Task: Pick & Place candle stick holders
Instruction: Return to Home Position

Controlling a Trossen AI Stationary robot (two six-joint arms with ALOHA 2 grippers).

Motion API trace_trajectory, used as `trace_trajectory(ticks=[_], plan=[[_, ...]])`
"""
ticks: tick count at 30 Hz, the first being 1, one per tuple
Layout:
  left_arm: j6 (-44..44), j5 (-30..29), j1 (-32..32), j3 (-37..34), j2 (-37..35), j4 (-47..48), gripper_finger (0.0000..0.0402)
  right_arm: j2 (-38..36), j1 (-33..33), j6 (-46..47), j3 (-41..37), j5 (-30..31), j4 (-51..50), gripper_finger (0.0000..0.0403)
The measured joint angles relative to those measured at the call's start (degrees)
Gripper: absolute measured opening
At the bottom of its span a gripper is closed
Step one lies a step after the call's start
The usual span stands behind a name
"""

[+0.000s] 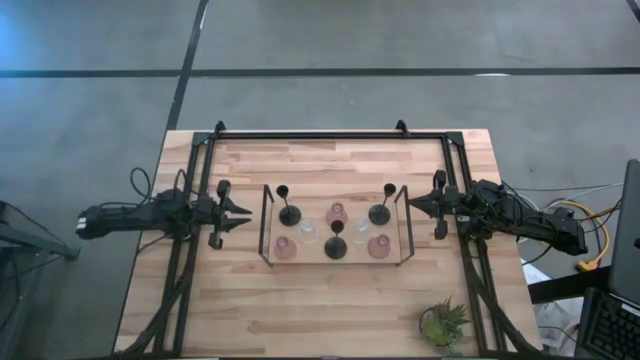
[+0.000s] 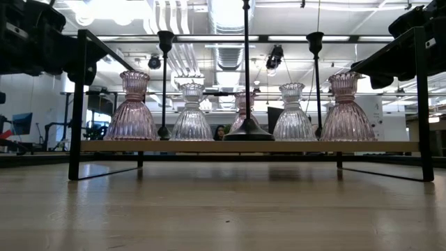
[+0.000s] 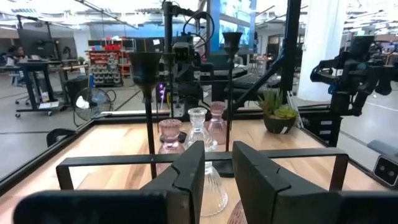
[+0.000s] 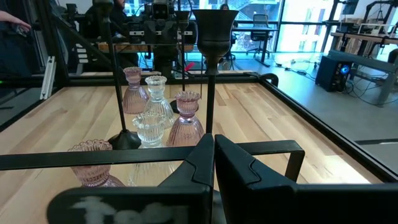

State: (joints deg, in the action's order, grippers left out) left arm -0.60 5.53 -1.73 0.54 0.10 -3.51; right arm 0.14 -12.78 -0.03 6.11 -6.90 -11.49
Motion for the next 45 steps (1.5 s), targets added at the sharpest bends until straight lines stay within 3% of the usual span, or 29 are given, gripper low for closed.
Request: trace_trajectory(ticks=[45], plan=[[1.1,0.0,0.1,-0.2,0.0,1.0,0.0088,0.0,0.0,0.0,0.0,0.0,0.0,0.0008]])
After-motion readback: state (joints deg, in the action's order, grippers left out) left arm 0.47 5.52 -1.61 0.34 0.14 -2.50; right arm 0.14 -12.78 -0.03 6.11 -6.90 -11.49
